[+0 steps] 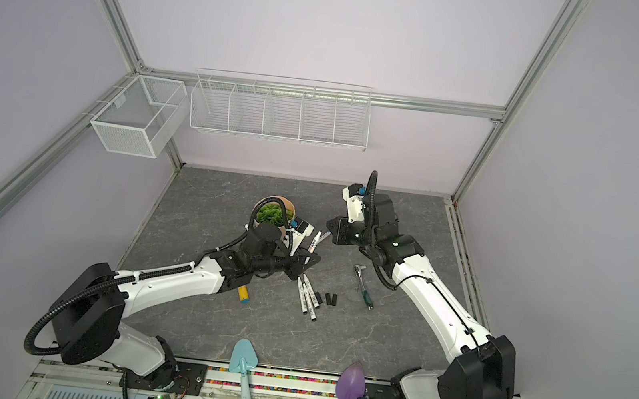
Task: Insert the pens into the pen caps
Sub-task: 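Carry the blue cap with the right gripper above the held marker tip, then press the blue cap down onto the marker tip held by the left gripper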
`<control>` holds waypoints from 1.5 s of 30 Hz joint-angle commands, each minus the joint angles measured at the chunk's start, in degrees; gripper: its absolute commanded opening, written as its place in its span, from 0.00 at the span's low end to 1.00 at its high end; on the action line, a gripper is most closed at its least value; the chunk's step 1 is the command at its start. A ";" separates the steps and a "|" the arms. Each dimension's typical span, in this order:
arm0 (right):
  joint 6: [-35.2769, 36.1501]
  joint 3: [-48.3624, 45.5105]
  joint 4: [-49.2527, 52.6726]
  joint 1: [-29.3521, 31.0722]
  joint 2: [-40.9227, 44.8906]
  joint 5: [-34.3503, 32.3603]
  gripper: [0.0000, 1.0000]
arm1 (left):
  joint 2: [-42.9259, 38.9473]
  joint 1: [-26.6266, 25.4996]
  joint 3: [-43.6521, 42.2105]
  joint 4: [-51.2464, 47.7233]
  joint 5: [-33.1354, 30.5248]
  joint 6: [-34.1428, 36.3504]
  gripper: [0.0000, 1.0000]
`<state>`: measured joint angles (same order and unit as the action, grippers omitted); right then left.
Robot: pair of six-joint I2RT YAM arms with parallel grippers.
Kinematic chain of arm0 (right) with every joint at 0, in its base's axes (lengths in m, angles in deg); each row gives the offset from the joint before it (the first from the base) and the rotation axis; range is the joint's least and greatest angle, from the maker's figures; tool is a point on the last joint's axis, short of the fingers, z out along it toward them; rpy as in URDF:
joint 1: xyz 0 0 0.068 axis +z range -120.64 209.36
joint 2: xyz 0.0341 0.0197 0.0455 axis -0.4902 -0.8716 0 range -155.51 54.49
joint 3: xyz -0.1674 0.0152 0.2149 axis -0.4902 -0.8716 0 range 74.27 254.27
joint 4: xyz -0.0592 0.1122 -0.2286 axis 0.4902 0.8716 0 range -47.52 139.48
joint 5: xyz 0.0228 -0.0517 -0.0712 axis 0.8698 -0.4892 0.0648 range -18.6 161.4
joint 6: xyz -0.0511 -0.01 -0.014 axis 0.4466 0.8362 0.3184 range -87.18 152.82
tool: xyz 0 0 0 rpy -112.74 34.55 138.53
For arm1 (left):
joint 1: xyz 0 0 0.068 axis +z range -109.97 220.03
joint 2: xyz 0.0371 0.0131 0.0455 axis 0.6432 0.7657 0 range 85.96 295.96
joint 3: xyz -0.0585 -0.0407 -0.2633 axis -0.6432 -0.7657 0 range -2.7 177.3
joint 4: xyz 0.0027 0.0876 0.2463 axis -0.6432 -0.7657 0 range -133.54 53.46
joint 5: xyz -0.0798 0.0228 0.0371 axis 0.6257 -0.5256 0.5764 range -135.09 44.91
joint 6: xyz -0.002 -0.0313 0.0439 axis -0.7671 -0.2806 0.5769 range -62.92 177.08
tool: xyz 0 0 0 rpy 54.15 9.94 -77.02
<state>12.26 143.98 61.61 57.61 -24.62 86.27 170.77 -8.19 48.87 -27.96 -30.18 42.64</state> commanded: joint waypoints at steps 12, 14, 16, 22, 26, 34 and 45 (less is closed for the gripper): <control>-1.68 -2.66 -8.19 -0.16 2.47 2.17 0.09 | 1.63 0.11 2.04 2.87 1.18 -1.27 0.00; -1.83 -2.53 -8.66 -0.17 2.46 2.86 0.09 | 1.65 0.15 2.04 2.85 1.15 -1.30 0.00; -2.12 -2.47 -8.97 -0.17 2.37 3.81 0.09 | 1.68 0.13 1.98 2.85 1.09 -1.28 0.00; -2.96 -2.99 -9.03 -0.11 1.94 5.15 0.09 | 1.91 0.15 2.22 2.85 1.21 -1.12 0.00; -3.09 -3.42 -8.77 -0.14 1.66 6.08 0.09 | 1.82 0.10 2.41 3.03 0.99 -0.94 0.00; -2.90 -4.94 -8.04 -0.11 1.59 6.48 0.10 | 1.79 0.15 2.48 3.12 0.85 -1.09 0.00; -5.55 -5.93 -7.82 -0.15 2.63 13.05 0.09 | 2.63 0.19 3.13 5.34 -0.50 -1.56 0.00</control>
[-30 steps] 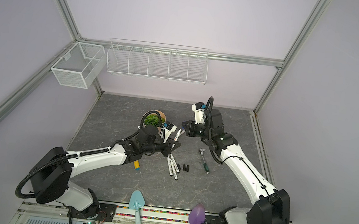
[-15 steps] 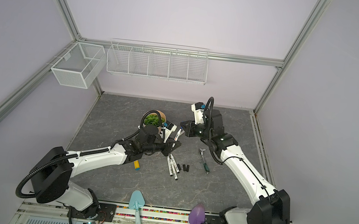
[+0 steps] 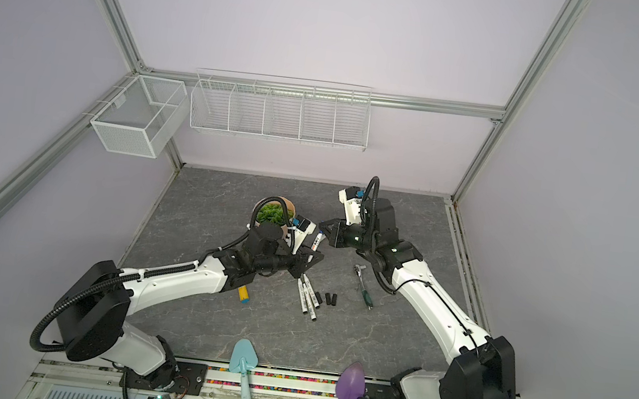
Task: Insert the pens into the pen caps
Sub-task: 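Press the blue cap down onto the marker tip held by the left gripper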
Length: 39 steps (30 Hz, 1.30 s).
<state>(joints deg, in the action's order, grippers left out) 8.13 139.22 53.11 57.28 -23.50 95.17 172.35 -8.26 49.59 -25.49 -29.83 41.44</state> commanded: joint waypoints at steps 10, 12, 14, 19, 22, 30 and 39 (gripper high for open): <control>1.31 -1.11 4.32 0.03 1.93 16.57 0.10 | 0.04 1.06 2.65 10.47 -6.21 -0.35 0.00; 2.22 -0.67 5.67 0.03 1.50 19.37 0.10 | -0.10 1.10 2.93 11.42 -7.89 0.74 0.00; 3.62 -0.11 7.39 0.16 1.41 21.47 0.11 | -0.27 1.11 3.62 11.32 -9.17 2.19 0.00; 9.79 1.52 13.48 0.81 2.36 22.53 0.11 | -1.22 1.11 2.32 15.95 -15.38 6.04 0.00; 12.37 2.10 16.47 0.94 3.33 21.51 0.11 | -2.34 1.12 -0.18 21.82 -17.03 8.51 0.00; 14.75 3.00 19.19 1.66 4.28 21.35 0.12 | -4.21 -0.19 -1.04 25.18 -17.90 17.71 0.00; 17.80 6.29 23.81 2.14 4.37 20.42 0.11 | -4.32 -1.50 -2.95 27.92 -18.03 21.63 0.00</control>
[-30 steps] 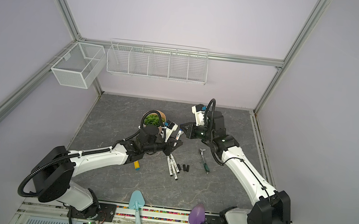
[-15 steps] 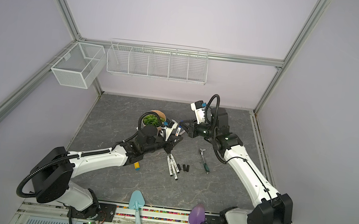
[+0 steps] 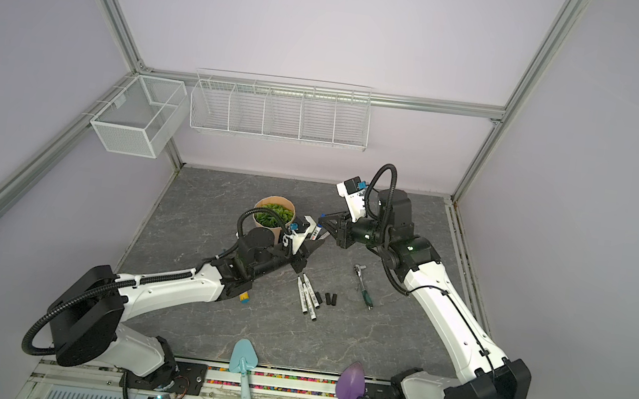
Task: Insert the pens into the pen caps
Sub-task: 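Press the blue cap down onto the marker tip held by the left gripper, then release the blue cap and raise the right gripper away from the marker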
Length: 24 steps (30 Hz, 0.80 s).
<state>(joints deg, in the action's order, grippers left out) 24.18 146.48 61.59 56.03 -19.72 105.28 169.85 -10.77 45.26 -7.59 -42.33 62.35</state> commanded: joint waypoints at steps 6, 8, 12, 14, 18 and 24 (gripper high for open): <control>2.13 -0.41 16.60 3.32 1.26 8.39 0.14 | -2.29 0.90 0.29 12.00 -5.00 1.58 0.00; 1.98 0.37 16.52 3.26 1.27 7.16 0.20 | -2.35 0.85 0.03 12.31 -3.83 1.89 0.00; 1.60 3.03 16.06 2.42 2.49 2.84 0.41 | -2.34 0.75 -1.02 13.77 -2.77 2.40 0.00; 1.77 4.18 15.59 1.83 4.09 -0.74 0.49 | -2.54 0.67 -1.89 15.00 -2.40 2.64 0.00; 2.10 5.28 14.27 1.16 7.12 -6.11 0.57 | -2.78 0.61 -3.04 16.03 -2.28 2.60 0.00; 1.74 8.94 10.15 1.54 7.76 -9.85 0.58 | -2.74 0.23 -4.22 16.52 -1.53 1.96 0.00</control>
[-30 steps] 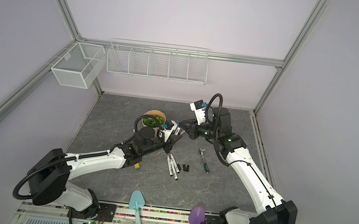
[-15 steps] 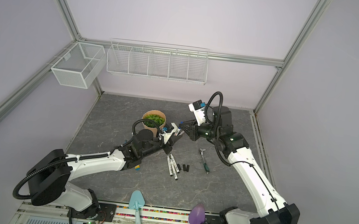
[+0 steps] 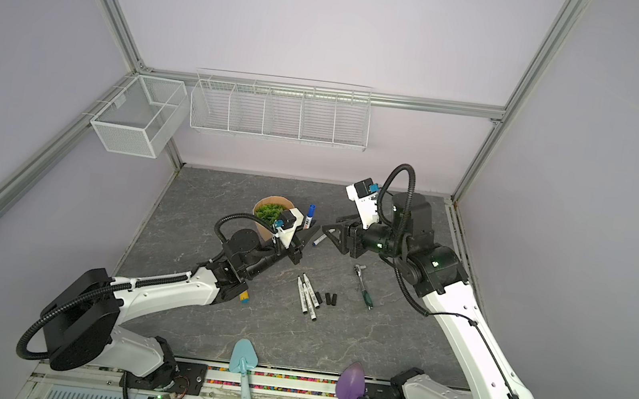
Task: Insert the pens into the pen caps
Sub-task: 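Release the blue cap and raise the right gripper away from the marker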
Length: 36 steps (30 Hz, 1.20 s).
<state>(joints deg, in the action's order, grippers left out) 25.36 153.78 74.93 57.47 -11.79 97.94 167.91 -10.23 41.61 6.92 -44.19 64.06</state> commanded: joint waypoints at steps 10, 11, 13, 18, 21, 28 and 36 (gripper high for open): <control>-0.95 7.59 -8.15 5.12 -10.45 -1.77 0.55 | -0.22 -1.48 0.14 1.24 3.44 -4.67 0.00; -1.06 7.67 -8.64 5.48 -11.07 -1.72 0.55 | -0.20 -1.58 0.08 1.18 3.38 -4.75 0.00; -1.42 7.82 -9.53 5.91 -11.94 -1.76 0.53 | -0.10 -1.80 0.21 0.97 3.34 -4.84 0.00; -2.02 7.87 -10.21 5.96 -13.63 -1.85 0.43 | 0.31 -1.92 0.57 0.63 3.62 -5.17 0.00; -2.00 7.66 -10.14 5.96 -14.09 -1.68 0.38 | 0.50 -1.88 0.81 0.40 3.66 -5.42 0.00; -2.35 7.25 -9.80 5.97 -14.99 -0.07 0.18 | 0.79 -2.00 1.89 0.09 4.23 -7.10 0.00; -7.28 6.59 -2.26 3.56 -19.54 6.46 0.08 | -1.46 0.39 8.86 7.61 7.28 -15.09 0.00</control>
<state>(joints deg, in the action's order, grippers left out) 21.51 161.43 64.87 61.47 -27.98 100.21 168.17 -10.88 43.89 2.73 -39.62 52.61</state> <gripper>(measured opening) 0.153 0.140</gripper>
